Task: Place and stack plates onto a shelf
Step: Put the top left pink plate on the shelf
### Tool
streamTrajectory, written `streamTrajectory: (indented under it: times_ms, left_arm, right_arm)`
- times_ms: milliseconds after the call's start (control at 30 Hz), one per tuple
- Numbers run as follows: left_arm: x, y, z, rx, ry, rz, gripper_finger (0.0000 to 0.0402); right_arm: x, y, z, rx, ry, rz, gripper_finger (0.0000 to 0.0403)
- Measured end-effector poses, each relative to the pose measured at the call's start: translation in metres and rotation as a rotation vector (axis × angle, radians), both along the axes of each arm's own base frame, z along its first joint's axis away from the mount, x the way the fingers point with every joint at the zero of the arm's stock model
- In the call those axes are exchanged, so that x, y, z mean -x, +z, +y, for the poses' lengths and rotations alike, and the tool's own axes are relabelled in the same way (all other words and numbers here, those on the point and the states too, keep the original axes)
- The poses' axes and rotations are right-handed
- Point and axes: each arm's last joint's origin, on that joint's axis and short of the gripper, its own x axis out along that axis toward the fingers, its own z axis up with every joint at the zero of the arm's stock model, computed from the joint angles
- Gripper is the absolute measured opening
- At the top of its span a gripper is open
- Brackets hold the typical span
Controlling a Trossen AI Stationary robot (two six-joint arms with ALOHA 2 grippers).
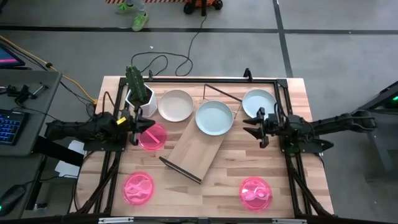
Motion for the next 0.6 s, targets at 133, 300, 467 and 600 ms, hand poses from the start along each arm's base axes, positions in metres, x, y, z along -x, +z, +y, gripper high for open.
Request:
streamTrajectory:
  times_ms: [133, 300, 467, 600]
  left_arm:
    - [-0.007, 0.003, -0.002, 0.062, -0.018, 0.079, 0.0069]
    - [-0.02, 0.015, -0.01, 0.088, -0.11, 0.278, 0.0134]
    - [-0.032, 0.031, -0.026, 0.097, -0.211, 0.603, 0.0154]
    - [-0.04, 0.037, -0.044, 0.109, -0.241, 0.864, 0.0149]
  right_arm:
    - [0.0, 0.0, 0.002, 0.014, 0.012, -0.002, 0.0158]
    - [0.0, 0.0, 0.002, 0.014, 0.015, 0.002, 0.0158]
    - [0.0, -0.001, 0.002, 0.014, 0.015, 0.01, 0.0158]
    - [0.0, -0.003, 0.002, 0.003, 0.017, 0.028, 0.0158]
